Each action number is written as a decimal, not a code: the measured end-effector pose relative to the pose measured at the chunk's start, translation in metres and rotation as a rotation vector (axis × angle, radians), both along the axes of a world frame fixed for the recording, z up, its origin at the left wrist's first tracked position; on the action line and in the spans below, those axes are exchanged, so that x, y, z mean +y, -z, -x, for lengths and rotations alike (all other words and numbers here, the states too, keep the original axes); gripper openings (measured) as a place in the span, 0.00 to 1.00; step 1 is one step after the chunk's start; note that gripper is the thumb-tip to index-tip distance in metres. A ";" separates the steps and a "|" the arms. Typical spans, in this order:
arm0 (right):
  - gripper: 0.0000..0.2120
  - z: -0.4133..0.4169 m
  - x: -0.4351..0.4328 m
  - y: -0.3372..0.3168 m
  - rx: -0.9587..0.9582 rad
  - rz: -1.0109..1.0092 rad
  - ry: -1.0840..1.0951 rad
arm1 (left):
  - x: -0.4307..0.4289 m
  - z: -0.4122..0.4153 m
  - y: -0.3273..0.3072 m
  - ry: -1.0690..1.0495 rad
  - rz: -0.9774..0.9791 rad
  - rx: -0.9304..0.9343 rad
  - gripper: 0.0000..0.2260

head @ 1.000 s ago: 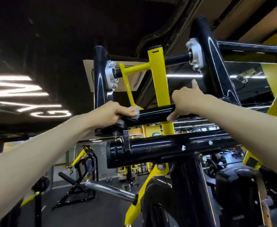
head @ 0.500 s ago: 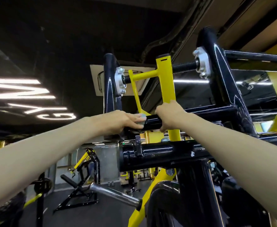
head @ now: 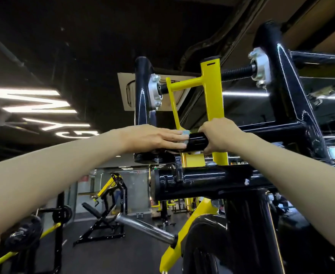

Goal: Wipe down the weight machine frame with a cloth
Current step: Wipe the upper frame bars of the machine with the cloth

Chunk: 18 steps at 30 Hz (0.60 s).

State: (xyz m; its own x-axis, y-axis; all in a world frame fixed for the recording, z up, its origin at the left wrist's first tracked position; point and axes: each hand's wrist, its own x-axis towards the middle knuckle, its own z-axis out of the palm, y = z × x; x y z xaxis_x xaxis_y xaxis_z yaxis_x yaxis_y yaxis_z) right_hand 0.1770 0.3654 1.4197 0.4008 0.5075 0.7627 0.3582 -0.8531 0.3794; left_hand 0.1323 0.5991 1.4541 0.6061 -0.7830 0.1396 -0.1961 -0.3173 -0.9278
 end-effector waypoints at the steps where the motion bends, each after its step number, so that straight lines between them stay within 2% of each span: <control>1: 0.23 0.000 0.000 0.000 0.011 -0.003 -0.005 | 0.007 -0.001 0.002 -0.056 0.053 0.013 0.30; 2: 0.24 -0.001 0.000 0.000 0.016 -0.010 -0.007 | 0.013 -0.007 0.001 -0.084 -0.042 -0.014 0.23; 3: 0.24 -0.002 0.000 0.000 0.017 -0.015 -0.006 | 0.013 -0.008 0.003 -0.080 -0.055 0.011 0.20; 4: 0.25 -0.002 0.000 -0.001 0.018 -0.018 -0.006 | 0.003 -0.005 0.005 -0.067 0.000 0.028 0.22; 6: 0.25 -0.001 -0.001 -0.001 0.023 -0.023 -0.004 | -0.026 0.008 0.014 0.052 0.121 -0.003 0.35; 7: 0.25 0.000 -0.001 0.000 0.025 -0.023 0.004 | -0.035 0.010 0.016 0.106 0.167 0.023 0.38; 9: 0.24 0.000 -0.001 0.001 0.028 -0.023 0.013 | -0.039 0.013 0.019 0.171 0.232 0.052 0.39; 11: 0.24 0.000 0.000 0.002 0.032 -0.025 -0.005 | -0.021 0.019 0.018 0.116 0.334 0.083 0.42; 13: 0.26 0.001 0.000 0.002 0.040 -0.030 -0.025 | 0.003 0.024 0.017 -0.057 0.459 0.090 0.46; 15: 0.29 0.001 -0.001 0.002 0.044 -0.025 -0.026 | 0.005 0.024 0.014 -0.114 0.573 0.103 0.43; 18: 0.28 0.003 -0.003 0.001 0.067 -0.057 -0.040 | -0.037 0.017 0.004 -0.077 0.787 0.161 0.30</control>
